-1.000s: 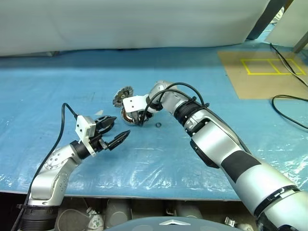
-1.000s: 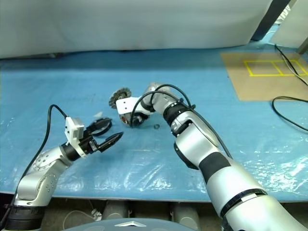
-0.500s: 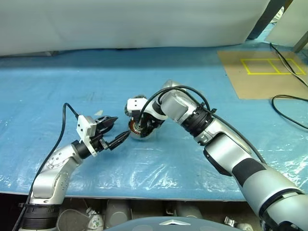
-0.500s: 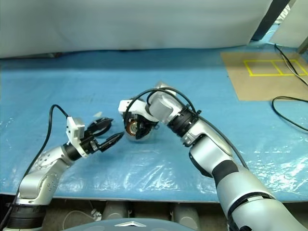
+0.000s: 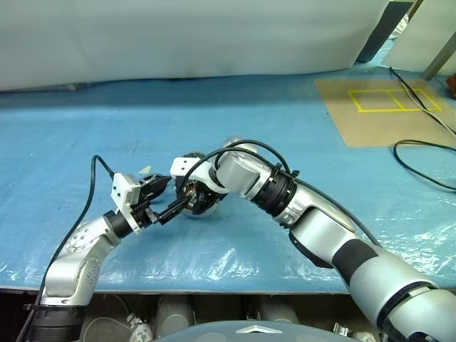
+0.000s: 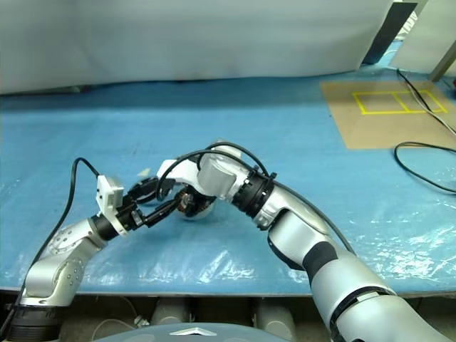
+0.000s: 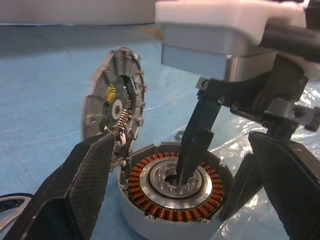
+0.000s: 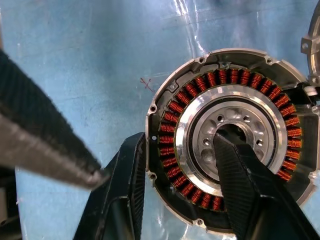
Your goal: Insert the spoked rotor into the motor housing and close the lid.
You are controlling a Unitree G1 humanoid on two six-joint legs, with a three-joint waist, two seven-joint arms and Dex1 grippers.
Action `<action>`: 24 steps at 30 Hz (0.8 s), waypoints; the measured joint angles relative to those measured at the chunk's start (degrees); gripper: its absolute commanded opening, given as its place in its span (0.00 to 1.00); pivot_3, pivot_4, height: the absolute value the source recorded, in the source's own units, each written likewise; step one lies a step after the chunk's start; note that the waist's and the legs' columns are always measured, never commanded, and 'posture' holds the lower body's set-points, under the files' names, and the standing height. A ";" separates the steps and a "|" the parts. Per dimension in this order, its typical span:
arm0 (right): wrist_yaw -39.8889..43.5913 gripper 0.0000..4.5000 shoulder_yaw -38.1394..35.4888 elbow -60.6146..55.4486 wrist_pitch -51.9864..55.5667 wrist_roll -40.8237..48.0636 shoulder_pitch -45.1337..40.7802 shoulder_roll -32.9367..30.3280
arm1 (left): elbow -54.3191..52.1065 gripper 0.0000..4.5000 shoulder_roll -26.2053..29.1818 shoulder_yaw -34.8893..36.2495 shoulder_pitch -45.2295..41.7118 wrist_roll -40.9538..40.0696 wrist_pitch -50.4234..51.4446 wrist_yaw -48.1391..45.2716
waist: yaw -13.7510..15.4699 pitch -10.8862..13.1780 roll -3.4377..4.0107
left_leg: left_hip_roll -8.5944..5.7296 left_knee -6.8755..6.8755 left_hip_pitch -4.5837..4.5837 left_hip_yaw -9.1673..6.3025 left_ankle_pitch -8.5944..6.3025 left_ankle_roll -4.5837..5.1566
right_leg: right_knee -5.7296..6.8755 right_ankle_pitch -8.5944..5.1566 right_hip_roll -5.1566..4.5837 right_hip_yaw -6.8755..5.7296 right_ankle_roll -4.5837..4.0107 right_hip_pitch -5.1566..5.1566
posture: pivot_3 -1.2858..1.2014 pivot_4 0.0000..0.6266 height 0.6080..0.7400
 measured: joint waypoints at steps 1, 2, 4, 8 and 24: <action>-0.10 0.73 0.33 -0.13 0.18 0.50 -0.17 -0.02 | -0.05 1.00 0.00 -0.01 0.44 0.02 0.03 0.10 | 0.03 -0.02 0.03 | -0.01 -0.04 0.01 0.01 0.01 -0.01 | 0.00 0.00 -0.01 0.02 0.00 0.02 | 0.52 0.24 1.00; 0.05 0.80 0.51 -0.41 0.30 1.16 -0.25 -0.21 | -0.13 1.00 0.00 -0.01 0.69 0.01 0.04 0.22 | 0.07 -0.03 0.03 | 0.00 -0.04 0.05 0.01 0.01 -0.01 | 0.01 0.00 0.01 0.01 0.00 0.06 | 0.52 0.24 1.00; 1.18 0.87 1.28 -1.43 0.88 3.20 -0.94 -1.22 | -0.14 1.00 0.00 -0.01 0.80 0.01 0.05 0.45 | 0.07 -0.03 0.03 | -0.01 -0.03 0.00 0.01 0.01 -0.02 | 0.01 0.01 0.01 0.01 -0.02 0.01 | 0.52 0.24 1.00; 2.81 0.87 2.09 -0.83 3.27 7.44 -3.54 -2.58 | -0.28 1.00 -0.01 -0.03 0.60 0.01 0.06 0.46 | 0.17 -0.02 0.05 | -0.01 0.01 -0.49 0.02 0.13 -0.20 | -0.07 0.21 0.01 0.01 -0.38 -0.34 | 0.52 0.24 1.00; 4.15 0.87 -4.76 -16.75 12.85 28.09 -10.94 -15.84 | 1.06 1.00 -0.04 -0.50 -2.70 0.07 0.22 -0.42 | 0.54 0.00 0.00 | 0.02 0.27 -1.66 -0.04 0.04 -0.43 | -0.11 0.44 0.12 -0.49 -0.06 -1.02 | 0.52 0.24 1.00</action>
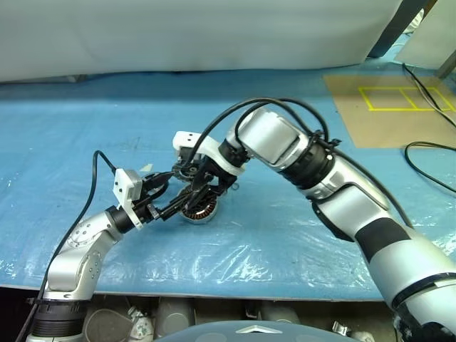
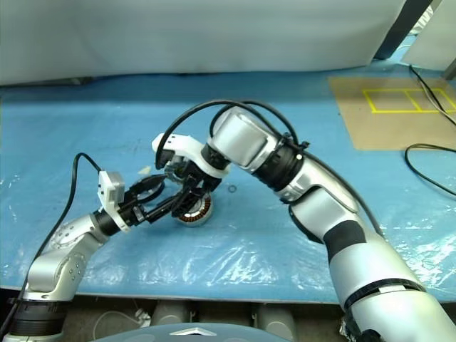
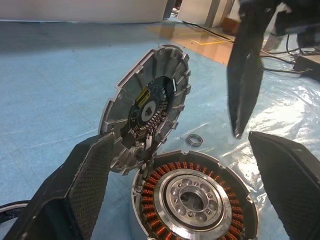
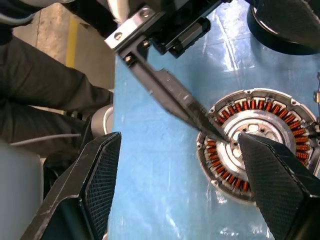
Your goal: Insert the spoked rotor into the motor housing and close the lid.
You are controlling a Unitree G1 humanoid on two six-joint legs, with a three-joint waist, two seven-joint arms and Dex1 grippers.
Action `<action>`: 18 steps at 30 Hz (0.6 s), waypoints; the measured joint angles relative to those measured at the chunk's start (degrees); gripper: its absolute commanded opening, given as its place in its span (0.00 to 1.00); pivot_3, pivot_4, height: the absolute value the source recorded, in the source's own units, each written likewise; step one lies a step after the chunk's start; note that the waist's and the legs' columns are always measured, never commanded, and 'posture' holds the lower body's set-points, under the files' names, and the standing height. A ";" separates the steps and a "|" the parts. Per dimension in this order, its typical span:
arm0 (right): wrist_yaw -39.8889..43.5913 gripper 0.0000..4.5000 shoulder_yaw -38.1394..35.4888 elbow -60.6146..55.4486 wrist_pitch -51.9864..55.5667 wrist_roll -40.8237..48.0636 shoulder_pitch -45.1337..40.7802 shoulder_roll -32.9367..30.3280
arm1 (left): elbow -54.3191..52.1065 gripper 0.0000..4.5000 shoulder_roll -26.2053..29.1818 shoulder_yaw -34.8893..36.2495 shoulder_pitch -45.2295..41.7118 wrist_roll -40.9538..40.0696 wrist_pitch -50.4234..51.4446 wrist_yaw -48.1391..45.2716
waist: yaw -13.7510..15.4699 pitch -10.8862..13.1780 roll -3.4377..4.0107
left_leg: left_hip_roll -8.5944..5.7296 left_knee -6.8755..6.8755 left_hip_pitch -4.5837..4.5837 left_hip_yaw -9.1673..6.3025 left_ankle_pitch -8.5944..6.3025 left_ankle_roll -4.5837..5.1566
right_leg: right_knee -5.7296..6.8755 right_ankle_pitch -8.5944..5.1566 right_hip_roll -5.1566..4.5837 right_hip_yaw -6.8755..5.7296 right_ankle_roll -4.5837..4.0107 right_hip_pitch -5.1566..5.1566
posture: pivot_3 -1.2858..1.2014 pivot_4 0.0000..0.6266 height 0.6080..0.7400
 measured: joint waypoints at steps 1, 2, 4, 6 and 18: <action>0.04 0.87 -0.72 -1.18 0.17 1.10 0.45 -1.60 | 0.02 1.00 0.04 0.01 0.07 -0.01 0.05 -0.05 | 0.05 0.00 0.00 | 0.01 0.03 0.01 0.00 0.00 0.00 | 0.01 0.00 0.00 0.00 0.00 0.03 | 0.52 0.24 1.00; 0.13 0.87 -1.54 -3.20 -0.09 2.33 1.36 -4.48 | -0.02 1.00 0.05 -0.05 0.02 -0.03 0.13 -0.15 | 0.21 0.00 -0.01 | 0.00 0.05 0.02 -0.01 0.00 0.00 | 0.01 0.00 -0.01 0.00 0.00 0.05 | 0.52 0.24 1.00; 0.26 0.87 -4.03 -6.99 -1.55 4.28 4.84 -10.61 | -0.21 1.00 0.34 0.13 0.50 -0.21 0.46 -0.22 | 1.02 -0.01 -0.05 | 0.00 0.09 0.12 -0.01 0.00 0.00 | -0.02 0.00 -0.03 0.02 0.01 0.21 | 0.52 0.24 1.00; -0.78 0.87 -6.99 -9.04 -5.05 4.75 9.79 -15.67 | -0.88 1.00 1.24 1.03 2.32 -0.84 0.62 -0.44 | 1.30 -0.01 -0.06 | -0.01 0.11 0.13 0.02 0.00 0.00 | -0.03 0.00 -0.04 0.05 0.02 0.20 | 0.52 0.24 1.00; -23.05 0.87 -27.84 -11.55 -31.35 3.32 39.77 -12.93 | -5.73 1.00 5.23 6.35 9.31 -3.15 0.74 -2.57 | 1.29 -0.01 -0.06 | 0.00 0.24 0.09 0.08 0.00 0.03 | -0.04 -0.16 -0.03 0.07 -0.26 0.16 | 0.52 0.24 1.00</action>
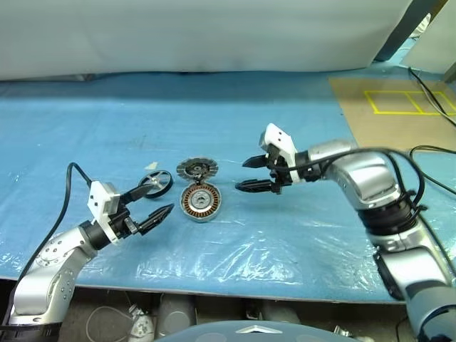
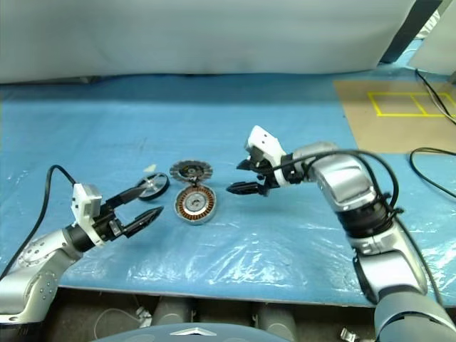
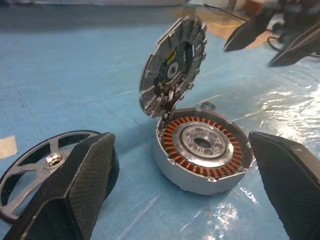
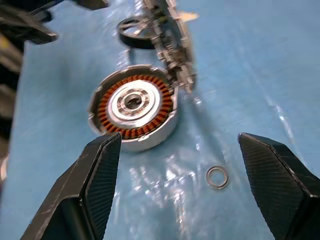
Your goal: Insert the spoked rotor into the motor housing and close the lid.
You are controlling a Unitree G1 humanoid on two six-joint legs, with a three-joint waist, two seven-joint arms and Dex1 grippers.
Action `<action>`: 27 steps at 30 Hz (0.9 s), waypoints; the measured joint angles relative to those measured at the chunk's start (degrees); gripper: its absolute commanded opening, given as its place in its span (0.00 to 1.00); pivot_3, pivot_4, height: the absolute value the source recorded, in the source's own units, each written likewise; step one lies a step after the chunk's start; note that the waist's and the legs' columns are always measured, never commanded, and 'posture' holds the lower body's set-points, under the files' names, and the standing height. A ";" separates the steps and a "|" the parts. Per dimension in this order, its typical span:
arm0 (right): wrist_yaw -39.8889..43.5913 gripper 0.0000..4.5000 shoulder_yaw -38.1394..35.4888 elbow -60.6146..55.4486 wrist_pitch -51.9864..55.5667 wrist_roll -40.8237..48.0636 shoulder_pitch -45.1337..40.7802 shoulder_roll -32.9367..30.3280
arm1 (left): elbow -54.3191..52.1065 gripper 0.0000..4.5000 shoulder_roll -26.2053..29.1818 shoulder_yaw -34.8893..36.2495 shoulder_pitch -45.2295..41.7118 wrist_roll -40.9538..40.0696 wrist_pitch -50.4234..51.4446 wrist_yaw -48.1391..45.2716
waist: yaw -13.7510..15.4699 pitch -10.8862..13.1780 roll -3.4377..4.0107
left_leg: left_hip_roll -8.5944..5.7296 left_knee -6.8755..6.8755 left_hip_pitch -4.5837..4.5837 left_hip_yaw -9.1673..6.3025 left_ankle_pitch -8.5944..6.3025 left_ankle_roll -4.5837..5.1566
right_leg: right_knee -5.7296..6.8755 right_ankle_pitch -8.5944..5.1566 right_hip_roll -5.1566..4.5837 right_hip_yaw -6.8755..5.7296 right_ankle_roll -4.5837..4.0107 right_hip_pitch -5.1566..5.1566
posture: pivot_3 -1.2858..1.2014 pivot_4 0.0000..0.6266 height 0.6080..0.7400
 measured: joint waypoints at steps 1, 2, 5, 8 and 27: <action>-1.63 0.87 -0.98 0.26 -1.46 -0.03 2.19 1.03 | -1.30 1.00 0.13 -0.34 0.43 -0.15 -0.02 -0.71 | -0.04 0.00 0.00 | -0.01 0.00 0.01 0.02 0.00 0.00 | -0.01 0.00 -0.01 0.02 0.00 0.00 | 0.52 0.24 1.00; -3.29 0.87 -1.90 0.74 -2.52 -0.07 4.03 2.02 | -2.38 1.00 0.50 -1.01 0.87 -0.18 -0.18 -1.62 | -0.09 0.00 0.00 | -0.01 0.00 0.02 0.02 0.00 0.01 | -0.02 0.00 -0.01 0.03 0.00 0.01 | 0.52 0.24 1.00; -7.52 0.87 -3.63 2.34 -4.61 -0.34 7.87 4.62 | -4.04 1.00 0.70 -3.30 1.39 0.10 -0.45 -3.15 | -0.15 0.01 0.02 | 0.00 -0.01 0.05 0.03 0.01 0.03 | -0.01 -0.01 0.03 0.03 0.00 0.00 | 0.52 0.24 1.00; -11.28 0.87 -4.45 3.23 -7.07 -0.61 9.83 7.67 | -4.48 1.00 0.78 -6.17 1.45 2.28 -2.17 -4.67 | -0.50 0.02 0.03 | 0.00 -0.02 0.10 0.03 0.01 0.03 | 0.01 -0.01 0.05 0.05 0.00 -0.01 | 0.52 0.24 1.00; -9.94 0.87 3.25 17.02 -26.69 -9.73 9.69 10.28 | 5.12 1.00 -2.01 -10.47 -0.35 12.69 -15.83 -5.28 | -1.67 0.01 0.02 | -0.02 -0.03 0.07 0.01 0.01 0.04 | -0.02 -0.01 0.02 0.03 0.01 0.04 | 0.52 0.24 1.00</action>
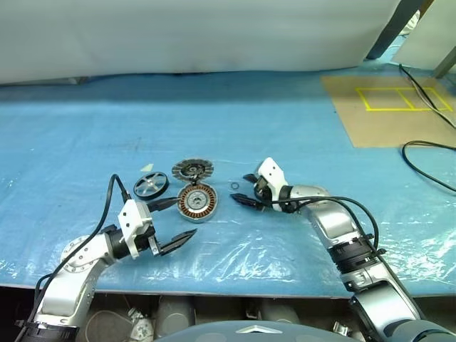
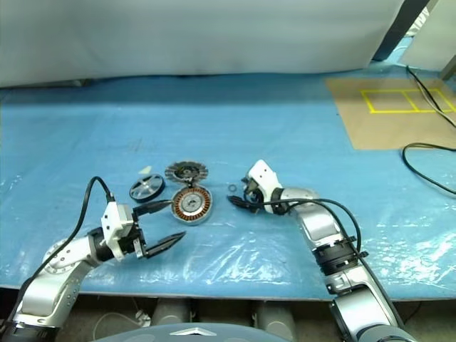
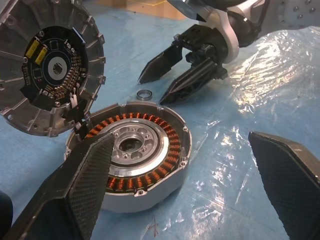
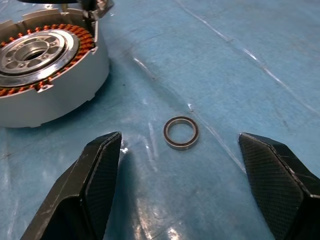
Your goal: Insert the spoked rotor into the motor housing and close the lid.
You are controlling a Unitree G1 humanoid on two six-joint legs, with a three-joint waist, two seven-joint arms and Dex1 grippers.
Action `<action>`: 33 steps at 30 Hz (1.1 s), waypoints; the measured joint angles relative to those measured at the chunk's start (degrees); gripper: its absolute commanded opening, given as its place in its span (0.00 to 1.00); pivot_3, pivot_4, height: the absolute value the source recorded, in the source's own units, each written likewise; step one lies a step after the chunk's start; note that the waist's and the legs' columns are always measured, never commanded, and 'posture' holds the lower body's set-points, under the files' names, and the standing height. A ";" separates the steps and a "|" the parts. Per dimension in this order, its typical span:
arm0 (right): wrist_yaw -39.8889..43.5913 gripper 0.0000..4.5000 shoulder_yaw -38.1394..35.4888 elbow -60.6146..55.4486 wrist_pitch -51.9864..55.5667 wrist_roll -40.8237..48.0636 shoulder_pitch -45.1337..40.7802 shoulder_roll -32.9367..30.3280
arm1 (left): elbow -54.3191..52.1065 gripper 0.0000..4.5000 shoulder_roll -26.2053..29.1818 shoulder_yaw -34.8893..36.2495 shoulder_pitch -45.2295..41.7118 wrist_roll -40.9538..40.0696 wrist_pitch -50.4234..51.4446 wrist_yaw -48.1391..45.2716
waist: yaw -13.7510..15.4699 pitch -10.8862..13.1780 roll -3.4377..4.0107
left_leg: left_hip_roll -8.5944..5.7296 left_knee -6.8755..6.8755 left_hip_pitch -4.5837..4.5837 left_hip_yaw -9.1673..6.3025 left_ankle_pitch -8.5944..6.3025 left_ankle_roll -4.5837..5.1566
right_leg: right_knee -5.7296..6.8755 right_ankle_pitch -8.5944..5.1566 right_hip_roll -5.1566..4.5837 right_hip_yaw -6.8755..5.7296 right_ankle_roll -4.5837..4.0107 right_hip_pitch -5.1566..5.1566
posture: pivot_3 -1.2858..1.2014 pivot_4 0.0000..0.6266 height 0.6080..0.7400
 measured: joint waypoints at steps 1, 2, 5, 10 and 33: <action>0.10 0.87 0.59 0.73 -0.94 -0.73 -0.46 0.18 | 0.08 1.00 0.00 0.14 -0.03 -0.16 -0.02 0.16 | -0.03 0.00 0.00 | 0.00 0.00 0.02 0.00 0.00 0.00 | 0.02 0.00 0.00 0.00 0.00 0.01 | 0.52 0.24 1.00; 0.13 0.87 1.04 1.35 -1.59 -1.20 -0.94 0.33 | 0.17 1.00 0.00 0.33 -0.07 -0.30 -0.02 0.24 | -0.03 0.00 0.00 | 0.00 0.01 0.03 0.00 0.00 0.01 | 0.03 0.00 0.00 0.00 -0.01 0.01 | 0.52 0.24 1.00; -0.14 0.87 1.88 4.50 -4.05 -3.06 -2.68 1.69 | 0.58 1.00 0.03 0.92 -0.07 -0.46 -0.11 0.48 | -0.02 0.00 0.00 | 0.01 0.03 0.04 0.00 0.00 0.02 | 0.04 0.00 -0.01 0.00 -0.01 0.02 | 0.52 0.24 1.00; -0.84 0.87 2.17 6.67 -5.33 -4.53 -3.89 2.81 | 0.66 1.00 0.02 1.24 0.03 -0.45 -0.11 1.46 | 0.02 -0.01 -0.01 | 0.01 0.03 0.03 0.00 0.01 0.02 | 0.03 0.00 -0.03 0.00 -0.01 0.03 | 0.52 0.24 1.00; 1.14 0.48 0.86 6.69 -8.21 -5.36 -1.66 0.98 | 1.86 1.00 0.02 0.96 -1.22 -0.44 0.17 1.67 | 0.06 -0.01 -0.02 | 0.02 -0.01 0.47 0.03 -0.01 0.06 | -0.02 -0.03 -0.05 0.02 -0.03 0.44 | 0.52 0.24 1.00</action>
